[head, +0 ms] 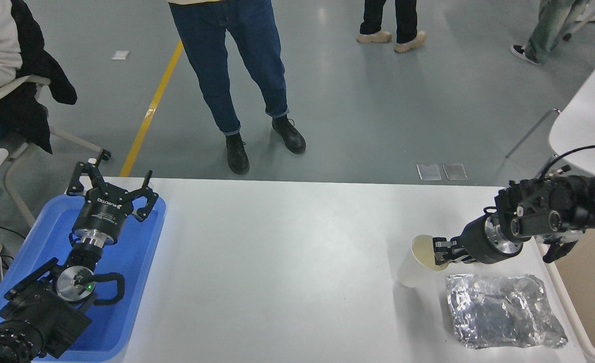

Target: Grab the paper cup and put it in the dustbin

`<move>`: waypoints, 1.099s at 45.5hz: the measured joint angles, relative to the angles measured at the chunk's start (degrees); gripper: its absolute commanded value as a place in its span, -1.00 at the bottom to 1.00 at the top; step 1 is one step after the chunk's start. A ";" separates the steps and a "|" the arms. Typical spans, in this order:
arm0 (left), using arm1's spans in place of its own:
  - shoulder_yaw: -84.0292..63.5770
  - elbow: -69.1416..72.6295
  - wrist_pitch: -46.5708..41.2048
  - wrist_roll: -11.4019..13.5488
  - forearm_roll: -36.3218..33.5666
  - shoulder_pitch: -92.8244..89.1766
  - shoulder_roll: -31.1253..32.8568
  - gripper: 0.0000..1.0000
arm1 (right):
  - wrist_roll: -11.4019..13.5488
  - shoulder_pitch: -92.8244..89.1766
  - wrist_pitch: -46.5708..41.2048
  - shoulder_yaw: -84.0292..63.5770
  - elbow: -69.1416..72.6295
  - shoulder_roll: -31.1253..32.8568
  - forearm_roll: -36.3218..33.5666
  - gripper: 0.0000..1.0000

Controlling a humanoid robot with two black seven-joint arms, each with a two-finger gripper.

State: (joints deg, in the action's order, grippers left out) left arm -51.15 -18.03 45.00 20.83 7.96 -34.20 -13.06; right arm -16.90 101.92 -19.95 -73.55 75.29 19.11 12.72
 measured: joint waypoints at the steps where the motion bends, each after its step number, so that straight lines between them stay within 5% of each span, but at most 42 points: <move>1: 0.00 0.00 0.00 -0.01 -0.03 0.00 0.00 1.00 | -0.03 1.26 -0.99 -0.23 0.41 0.15 0.01 -1.00; 19: 0.00 0.01 0.00 -0.04 -0.04 0.03 -0.03 1.00 | -0.05 23.65 -19.81 -6.54 3.85 2.86 0.16 -1.00; 50: 0.00 0.01 0.00 -0.07 -0.03 0.04 -0.03 1.00 | -0.05 41.61 -24.85 -13.03 4.40 4.35 0.39 -1.00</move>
State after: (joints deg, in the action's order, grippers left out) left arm -51.15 -18.02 45.00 20.76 7.93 -34.16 -13.09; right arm -16.94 143.53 -44.80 -86.57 79.68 23.46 13.10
